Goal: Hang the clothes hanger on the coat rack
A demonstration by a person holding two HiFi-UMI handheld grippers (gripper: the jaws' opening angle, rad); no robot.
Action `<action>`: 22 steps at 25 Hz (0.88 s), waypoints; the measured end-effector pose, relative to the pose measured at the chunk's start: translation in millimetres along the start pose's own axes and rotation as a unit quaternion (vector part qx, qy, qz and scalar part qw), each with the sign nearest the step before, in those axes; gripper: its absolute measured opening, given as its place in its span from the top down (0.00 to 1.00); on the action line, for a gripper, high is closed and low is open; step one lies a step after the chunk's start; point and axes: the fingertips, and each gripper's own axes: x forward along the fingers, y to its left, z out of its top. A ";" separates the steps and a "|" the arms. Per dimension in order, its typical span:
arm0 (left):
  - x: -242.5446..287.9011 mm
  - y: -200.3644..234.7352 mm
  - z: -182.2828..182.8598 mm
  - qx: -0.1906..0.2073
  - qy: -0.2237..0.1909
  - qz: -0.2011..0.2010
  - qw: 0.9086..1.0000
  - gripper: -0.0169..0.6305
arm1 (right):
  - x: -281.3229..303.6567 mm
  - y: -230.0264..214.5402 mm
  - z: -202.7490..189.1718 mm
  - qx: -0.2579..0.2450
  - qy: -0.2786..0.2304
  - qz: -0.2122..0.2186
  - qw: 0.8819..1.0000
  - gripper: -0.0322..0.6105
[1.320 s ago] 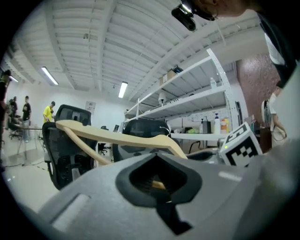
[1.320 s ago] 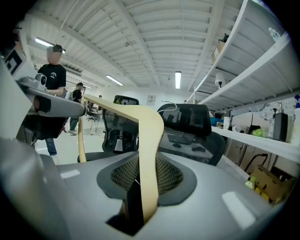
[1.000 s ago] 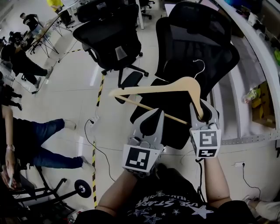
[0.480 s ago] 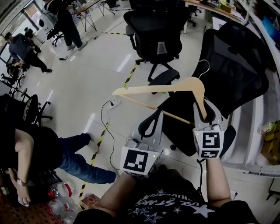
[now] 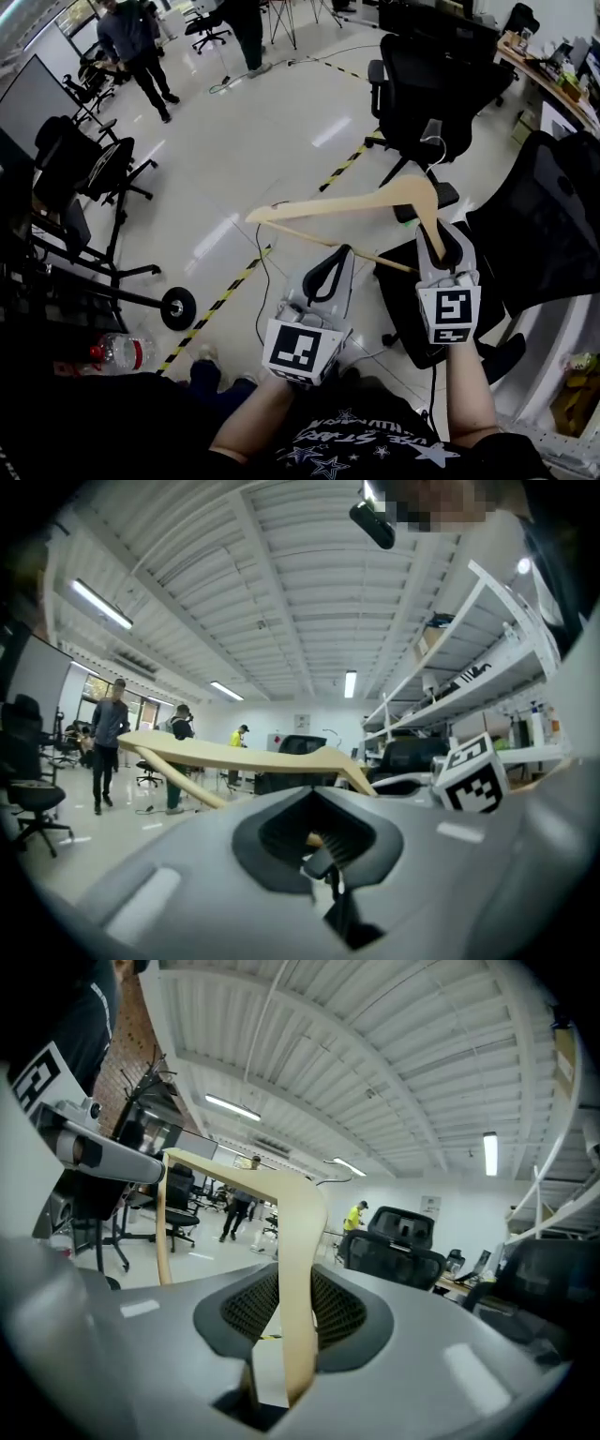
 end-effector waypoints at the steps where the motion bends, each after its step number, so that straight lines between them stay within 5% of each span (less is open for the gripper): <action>1: -5.3 15.0 0.9 -0.003 -0.004 0.017 1.000 0.97 | 12.2 13.4 6.8 -0.007 -0.005 0.018 1.000 0.79; 10: -82.4 141.7 20.7 0.002 -0.030 0.149 0.988 0.97 | 89.0 143.1 77.3 -0.047 -0.047 0.146 0.987 0.79; 16: -147.5 235.4 49.7 0.036 -0.056 0.249 0.966 0.97 | 152.2 248.0 149.0 -0.066 -0.125 0.227 0.964 0.79; 22: -235.1 310.5 68.3 0.043 -0.070 0.359 0.930 0.97 | 177.3 387.4 217.7 -0.079 -0.188 0.341 0.918 0.79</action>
